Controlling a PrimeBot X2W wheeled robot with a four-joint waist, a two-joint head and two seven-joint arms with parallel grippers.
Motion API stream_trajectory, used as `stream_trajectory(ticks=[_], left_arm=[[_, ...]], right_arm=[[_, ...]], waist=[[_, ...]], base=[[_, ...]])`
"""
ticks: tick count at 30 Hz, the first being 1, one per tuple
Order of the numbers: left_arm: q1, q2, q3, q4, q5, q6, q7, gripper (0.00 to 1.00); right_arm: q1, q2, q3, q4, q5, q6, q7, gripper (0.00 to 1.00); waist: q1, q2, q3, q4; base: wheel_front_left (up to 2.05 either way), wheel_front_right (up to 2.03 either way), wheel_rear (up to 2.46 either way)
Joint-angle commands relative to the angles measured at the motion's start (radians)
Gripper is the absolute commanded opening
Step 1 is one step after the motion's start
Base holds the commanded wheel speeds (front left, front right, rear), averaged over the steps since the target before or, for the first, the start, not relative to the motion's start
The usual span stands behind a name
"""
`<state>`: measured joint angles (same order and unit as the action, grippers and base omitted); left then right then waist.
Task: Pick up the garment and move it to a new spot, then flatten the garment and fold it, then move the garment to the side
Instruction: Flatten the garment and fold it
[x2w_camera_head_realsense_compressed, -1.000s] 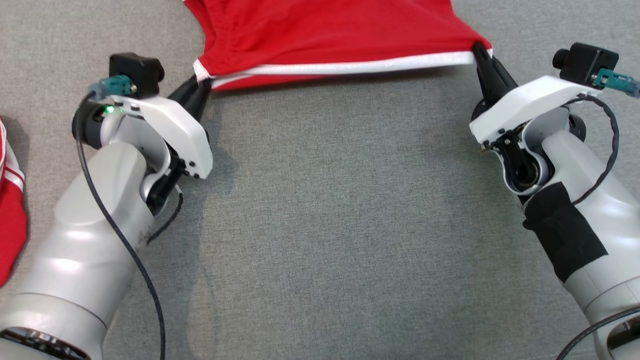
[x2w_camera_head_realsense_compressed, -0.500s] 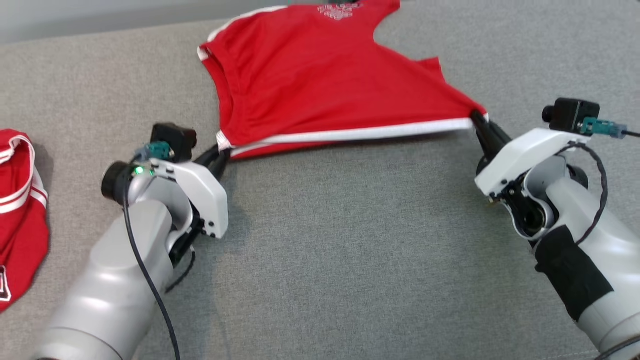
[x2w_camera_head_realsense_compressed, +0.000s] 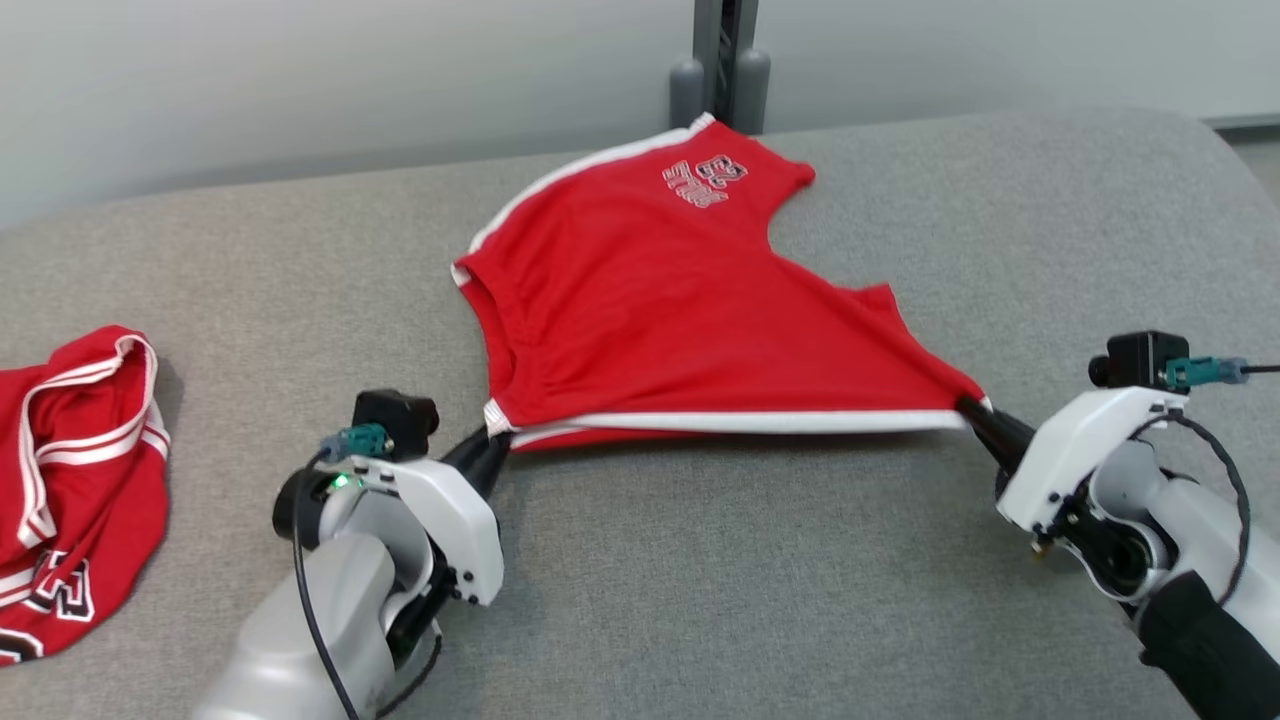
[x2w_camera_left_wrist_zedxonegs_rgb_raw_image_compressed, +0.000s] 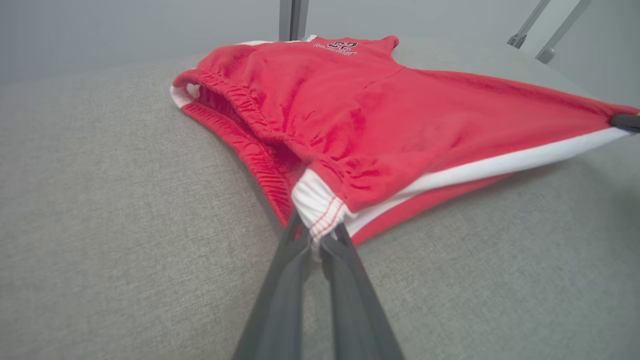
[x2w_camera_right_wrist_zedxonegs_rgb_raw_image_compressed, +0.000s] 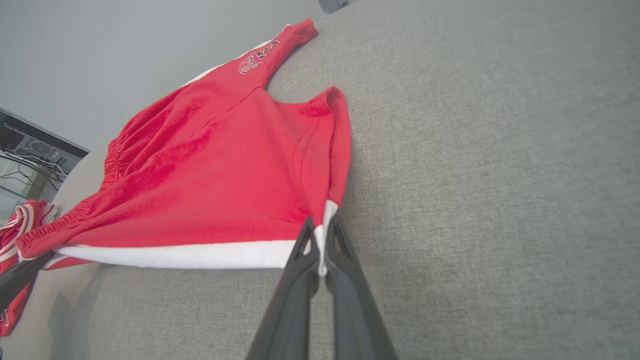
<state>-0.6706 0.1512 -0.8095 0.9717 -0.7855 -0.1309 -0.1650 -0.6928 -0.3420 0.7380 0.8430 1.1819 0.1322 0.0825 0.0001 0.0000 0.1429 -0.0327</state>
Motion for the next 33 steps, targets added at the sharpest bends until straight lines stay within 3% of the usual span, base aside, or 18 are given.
stream_trajectory(ticks=[1,14,22,33], left_arm=[[0.019,0.016,-0.002,-0.004,-0.006,0.001,-0.005,0.00],[0.217,0.050,-0.042,-0.200,-0.074,0.004,0.007,0.00],[0.349,0.101,-0.061,-0.399,-0.099,0.047,0.049,0.00],[0.501,0.218,-0.086,-0.721,-0.136,0.138,0.170,0.00]], right_arm=[[0.022,-0.026,0.002,-0.009,0.010,-0.003,0.014,0.00],[0.172,-0.207,0.030,-0.223,0.113,-0.003,0.214,0.00],[0.253,-0.302,0.013,-0.343,0.169,-0.002,0.342,0.00],[0.360,-0.413,-0.052,-0.497,0.189,-0.002,0.436,0.00]], waist=[[-0.0001,0.0000,-0.024,0.011],[-0.0001,0.0000,-0.098,0.043],[-0.0001,0.0000,-0.133,0.043],[-0.0001,0.0000,-0.143,0.035]], base=[[0.00,0.00,0.00],[0.00,0.00,0.00],[0.00,0.00,0.00],[0.00,0.00,0.00]])
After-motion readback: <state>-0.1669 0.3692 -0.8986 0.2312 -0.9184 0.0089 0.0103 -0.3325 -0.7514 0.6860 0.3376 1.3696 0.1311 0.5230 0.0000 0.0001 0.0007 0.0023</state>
